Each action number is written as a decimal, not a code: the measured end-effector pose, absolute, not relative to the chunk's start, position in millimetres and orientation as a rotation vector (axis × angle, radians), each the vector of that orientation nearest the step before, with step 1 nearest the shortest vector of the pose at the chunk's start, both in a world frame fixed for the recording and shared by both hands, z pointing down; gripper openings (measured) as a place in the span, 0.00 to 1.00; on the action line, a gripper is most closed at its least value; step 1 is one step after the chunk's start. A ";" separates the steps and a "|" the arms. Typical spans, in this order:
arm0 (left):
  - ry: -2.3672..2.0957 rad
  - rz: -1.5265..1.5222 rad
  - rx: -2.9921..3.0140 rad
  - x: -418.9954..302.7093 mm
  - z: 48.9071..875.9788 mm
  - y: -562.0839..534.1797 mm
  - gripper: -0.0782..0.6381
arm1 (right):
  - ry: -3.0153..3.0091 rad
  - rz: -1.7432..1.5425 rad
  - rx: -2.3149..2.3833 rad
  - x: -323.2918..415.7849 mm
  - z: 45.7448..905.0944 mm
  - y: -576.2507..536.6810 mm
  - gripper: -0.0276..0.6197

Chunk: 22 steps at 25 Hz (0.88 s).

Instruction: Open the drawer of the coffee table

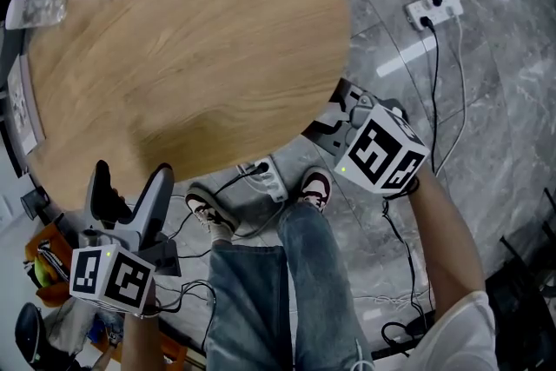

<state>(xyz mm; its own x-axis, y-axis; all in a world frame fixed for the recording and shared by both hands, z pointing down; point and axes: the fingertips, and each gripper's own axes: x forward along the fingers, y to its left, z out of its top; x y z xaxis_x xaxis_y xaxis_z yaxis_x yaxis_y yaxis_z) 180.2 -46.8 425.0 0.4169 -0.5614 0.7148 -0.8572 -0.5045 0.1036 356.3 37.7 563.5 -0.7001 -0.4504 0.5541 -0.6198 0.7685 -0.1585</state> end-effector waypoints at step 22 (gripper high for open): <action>-1.144 0.899 2.256 192.2 432.1 -51.6 0.91 | -2.467 0.263 0.602 358.8 561.6 43.1 0.18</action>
<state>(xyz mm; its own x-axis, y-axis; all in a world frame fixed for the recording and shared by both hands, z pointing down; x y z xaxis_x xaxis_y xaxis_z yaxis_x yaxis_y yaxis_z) 192.2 -51.6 432.1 0.4427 -0.5317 0.7221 -0.8271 -0.5531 0.0998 358.8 43.1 561.6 -0.7302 -0.3598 0.5807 -0.4743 0.8788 -0.0519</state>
